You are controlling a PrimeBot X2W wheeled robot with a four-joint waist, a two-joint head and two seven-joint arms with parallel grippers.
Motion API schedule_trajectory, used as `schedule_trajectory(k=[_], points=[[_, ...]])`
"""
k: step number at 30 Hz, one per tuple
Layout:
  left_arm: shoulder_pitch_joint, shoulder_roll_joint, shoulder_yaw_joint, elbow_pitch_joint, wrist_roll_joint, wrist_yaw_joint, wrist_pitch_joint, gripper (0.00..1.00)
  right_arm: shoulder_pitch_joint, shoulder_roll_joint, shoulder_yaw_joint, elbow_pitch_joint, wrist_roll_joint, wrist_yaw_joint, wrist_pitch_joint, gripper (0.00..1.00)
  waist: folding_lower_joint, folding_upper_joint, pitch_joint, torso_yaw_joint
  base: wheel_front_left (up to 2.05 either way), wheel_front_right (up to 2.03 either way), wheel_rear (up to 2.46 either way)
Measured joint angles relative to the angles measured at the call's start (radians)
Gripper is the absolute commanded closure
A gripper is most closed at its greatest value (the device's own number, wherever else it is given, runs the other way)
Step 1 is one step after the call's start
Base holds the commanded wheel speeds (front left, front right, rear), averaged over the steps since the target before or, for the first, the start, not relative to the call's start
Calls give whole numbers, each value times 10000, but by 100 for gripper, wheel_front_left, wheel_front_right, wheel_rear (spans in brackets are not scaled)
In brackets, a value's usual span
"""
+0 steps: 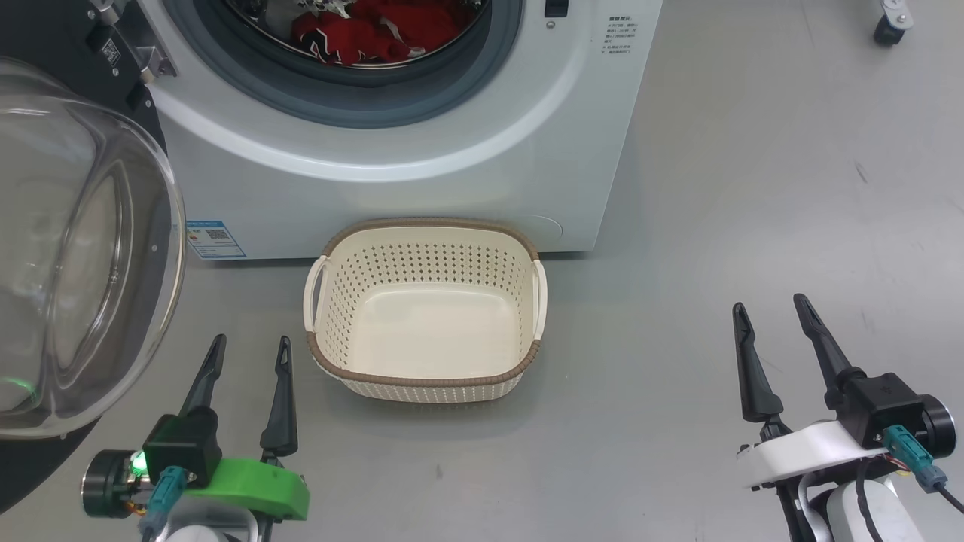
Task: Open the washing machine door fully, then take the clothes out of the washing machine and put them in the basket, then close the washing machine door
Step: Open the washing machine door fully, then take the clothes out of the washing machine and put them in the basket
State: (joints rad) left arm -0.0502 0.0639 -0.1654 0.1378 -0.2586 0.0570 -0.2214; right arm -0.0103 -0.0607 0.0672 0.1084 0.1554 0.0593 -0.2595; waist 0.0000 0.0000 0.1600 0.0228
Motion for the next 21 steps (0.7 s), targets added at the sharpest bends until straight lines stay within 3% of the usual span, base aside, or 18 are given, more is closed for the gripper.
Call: schedule_trajectory(k=[21], points=[[-6, 44, -203, 59, 228, 82, 17, 0, 53, 38, -138, -194, 2, -94, 0, 0, 0, 0, 34, -181, 0, 0, 0]])
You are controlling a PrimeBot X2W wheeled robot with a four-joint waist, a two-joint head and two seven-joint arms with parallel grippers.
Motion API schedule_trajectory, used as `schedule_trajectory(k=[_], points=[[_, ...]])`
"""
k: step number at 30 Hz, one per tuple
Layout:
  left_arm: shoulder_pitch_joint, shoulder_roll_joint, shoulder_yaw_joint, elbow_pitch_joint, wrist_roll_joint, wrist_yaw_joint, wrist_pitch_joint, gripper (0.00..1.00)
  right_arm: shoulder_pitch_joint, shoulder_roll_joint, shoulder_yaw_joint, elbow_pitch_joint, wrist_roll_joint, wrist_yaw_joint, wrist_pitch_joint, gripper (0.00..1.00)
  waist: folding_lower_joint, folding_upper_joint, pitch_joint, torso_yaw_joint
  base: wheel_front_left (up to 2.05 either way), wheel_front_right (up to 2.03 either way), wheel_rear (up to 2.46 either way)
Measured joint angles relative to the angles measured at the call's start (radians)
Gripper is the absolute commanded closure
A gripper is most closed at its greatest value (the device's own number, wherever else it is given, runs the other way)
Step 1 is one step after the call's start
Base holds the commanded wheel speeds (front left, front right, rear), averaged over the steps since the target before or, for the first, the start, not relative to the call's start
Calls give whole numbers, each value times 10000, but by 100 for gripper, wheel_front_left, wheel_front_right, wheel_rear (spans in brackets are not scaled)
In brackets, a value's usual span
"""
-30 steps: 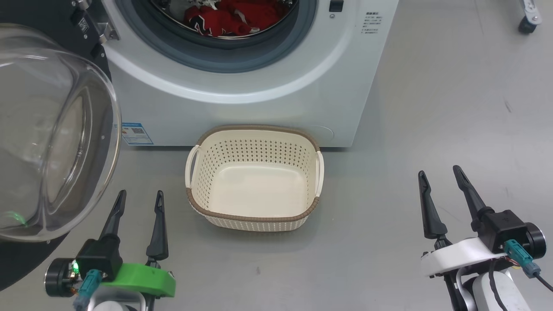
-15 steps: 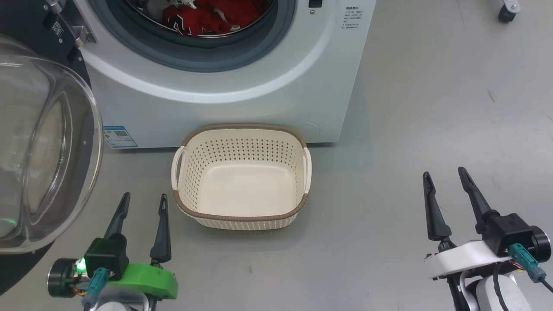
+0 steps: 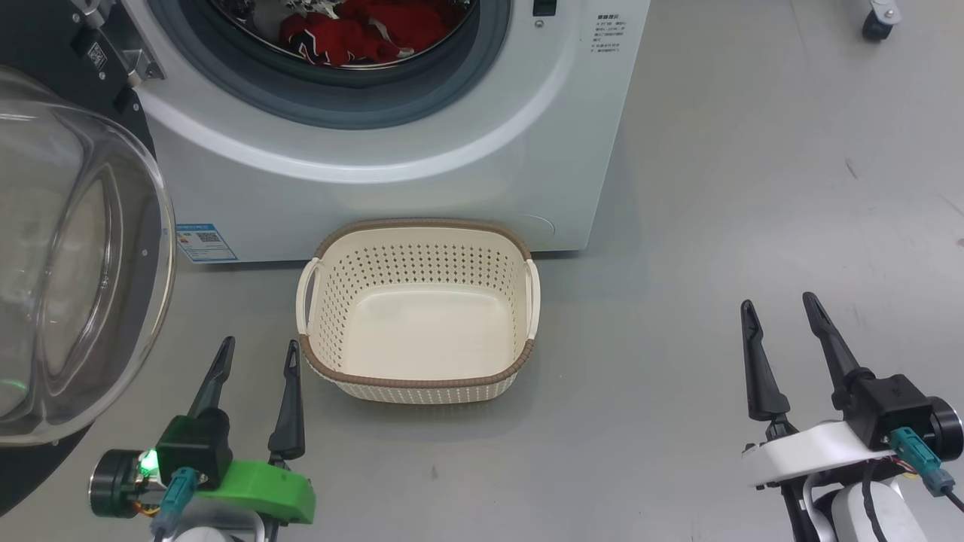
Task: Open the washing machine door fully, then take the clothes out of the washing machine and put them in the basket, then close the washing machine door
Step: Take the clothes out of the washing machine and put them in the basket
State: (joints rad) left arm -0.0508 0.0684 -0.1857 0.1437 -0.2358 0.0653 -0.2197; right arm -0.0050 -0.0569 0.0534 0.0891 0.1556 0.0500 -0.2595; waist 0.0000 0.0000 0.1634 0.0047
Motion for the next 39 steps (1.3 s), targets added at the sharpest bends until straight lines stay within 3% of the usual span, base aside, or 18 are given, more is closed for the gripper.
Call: schedule_trajectory(k=[20, 39], points=[[0, -4, -157, -163, 0, 0, 40, 0, 183, 38, -42, -90, 2, -2, 0, 0, 0, 0, -74, -44, 15, -15, 0], [-7, -4, -245, -284, 12, 0, 75, 0, 295, 86, -77, -153, 8, -8, 0, 0, 0, 0, 31, 77, 89, -89, 0]])
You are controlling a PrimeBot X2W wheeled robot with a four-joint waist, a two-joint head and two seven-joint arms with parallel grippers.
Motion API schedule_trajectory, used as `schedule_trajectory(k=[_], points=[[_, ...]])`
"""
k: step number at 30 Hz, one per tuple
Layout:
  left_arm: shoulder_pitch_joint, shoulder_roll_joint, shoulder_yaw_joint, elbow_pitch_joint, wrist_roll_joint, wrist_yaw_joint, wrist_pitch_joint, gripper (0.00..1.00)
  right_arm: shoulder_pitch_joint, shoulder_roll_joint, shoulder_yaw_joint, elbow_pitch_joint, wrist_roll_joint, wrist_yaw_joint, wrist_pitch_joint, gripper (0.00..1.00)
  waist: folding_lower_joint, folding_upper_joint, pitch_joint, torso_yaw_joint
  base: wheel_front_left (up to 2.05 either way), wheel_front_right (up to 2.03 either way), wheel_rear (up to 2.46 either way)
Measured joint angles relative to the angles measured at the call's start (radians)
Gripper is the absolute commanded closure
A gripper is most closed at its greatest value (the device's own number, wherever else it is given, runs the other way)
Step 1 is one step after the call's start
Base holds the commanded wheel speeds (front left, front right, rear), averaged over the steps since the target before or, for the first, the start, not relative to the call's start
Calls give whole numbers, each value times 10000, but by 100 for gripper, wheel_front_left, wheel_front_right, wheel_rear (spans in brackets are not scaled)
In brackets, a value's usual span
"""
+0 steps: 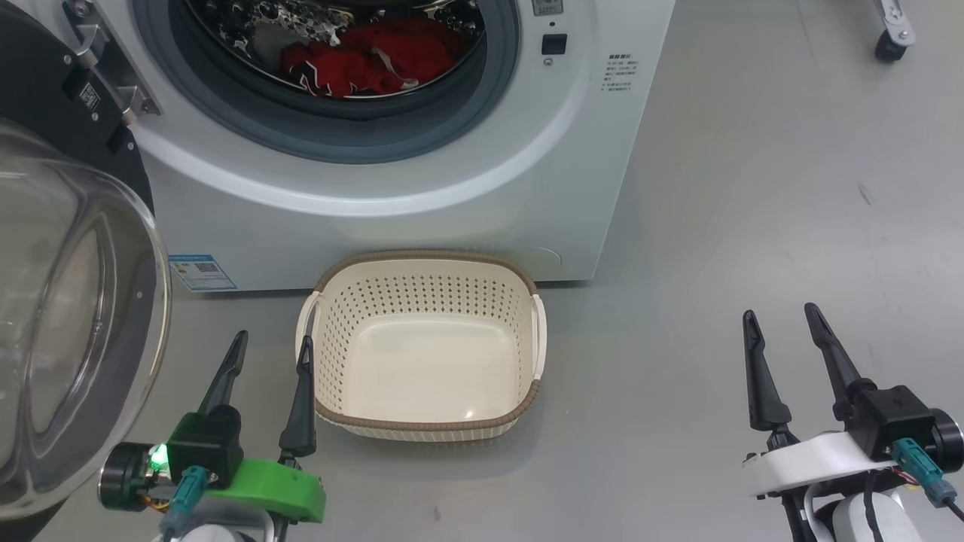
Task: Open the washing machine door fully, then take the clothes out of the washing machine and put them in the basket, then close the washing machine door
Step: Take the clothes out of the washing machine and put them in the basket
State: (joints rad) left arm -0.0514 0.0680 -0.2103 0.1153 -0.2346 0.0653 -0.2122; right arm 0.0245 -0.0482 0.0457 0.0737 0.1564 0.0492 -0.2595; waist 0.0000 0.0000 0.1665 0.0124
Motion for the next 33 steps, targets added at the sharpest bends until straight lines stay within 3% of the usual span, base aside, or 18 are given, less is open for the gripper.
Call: schedule_trajectory(k=[17, 33], points=[[-19, -2, -33, 12, 63, 0, -6, 0, -1, 27, -13, 0, 2, 4, 0, 0, 0, 0, -137, 131, 114, -114, 0], [-13, -2, -109, 165, 61, -4, -17, 0, 57, 35, -13, 75, 2, 8, 0, 0, 0, 0, -426, 140, 47, -47, 0]])
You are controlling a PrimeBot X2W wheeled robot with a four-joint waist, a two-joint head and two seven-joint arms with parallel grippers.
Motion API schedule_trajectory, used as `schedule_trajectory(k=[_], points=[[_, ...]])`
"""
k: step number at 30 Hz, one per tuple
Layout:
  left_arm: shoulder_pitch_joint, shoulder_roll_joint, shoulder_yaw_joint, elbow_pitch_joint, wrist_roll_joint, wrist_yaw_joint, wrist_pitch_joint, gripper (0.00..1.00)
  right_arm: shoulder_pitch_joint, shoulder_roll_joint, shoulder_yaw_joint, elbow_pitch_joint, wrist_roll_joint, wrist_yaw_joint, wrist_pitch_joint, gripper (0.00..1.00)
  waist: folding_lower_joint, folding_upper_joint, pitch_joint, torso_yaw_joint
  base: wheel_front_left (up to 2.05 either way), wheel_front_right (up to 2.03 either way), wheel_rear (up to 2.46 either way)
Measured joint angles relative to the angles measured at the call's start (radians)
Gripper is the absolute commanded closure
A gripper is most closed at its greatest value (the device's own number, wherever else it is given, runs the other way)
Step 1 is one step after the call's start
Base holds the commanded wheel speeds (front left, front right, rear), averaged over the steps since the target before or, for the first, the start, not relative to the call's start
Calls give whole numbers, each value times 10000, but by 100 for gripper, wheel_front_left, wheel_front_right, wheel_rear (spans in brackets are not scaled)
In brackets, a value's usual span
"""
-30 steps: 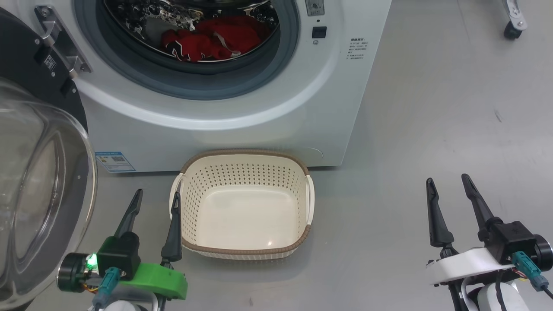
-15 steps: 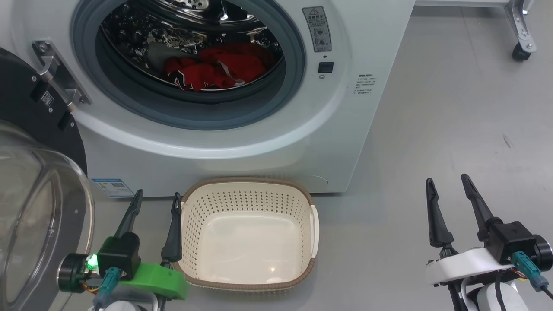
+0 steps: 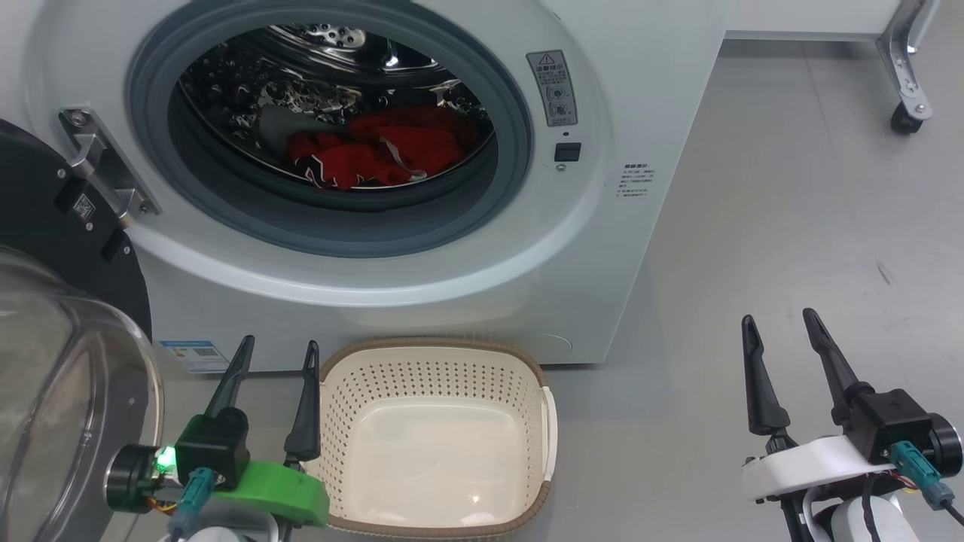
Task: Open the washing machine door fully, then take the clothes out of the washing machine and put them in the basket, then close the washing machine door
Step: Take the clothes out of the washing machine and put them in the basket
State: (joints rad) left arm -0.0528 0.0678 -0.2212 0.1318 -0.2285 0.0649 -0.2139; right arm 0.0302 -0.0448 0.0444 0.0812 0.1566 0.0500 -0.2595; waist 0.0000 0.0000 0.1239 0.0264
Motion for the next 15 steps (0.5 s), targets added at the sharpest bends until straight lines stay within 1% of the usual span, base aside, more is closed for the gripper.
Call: schedule_trajectory(k=[15], points=[[5, 0, -104, 107, -2, -98, 15, 0, 32, 8, 10, 0, 0, 0, 0, 0, 0, 0, -92, 1, 1, -1, 0]])
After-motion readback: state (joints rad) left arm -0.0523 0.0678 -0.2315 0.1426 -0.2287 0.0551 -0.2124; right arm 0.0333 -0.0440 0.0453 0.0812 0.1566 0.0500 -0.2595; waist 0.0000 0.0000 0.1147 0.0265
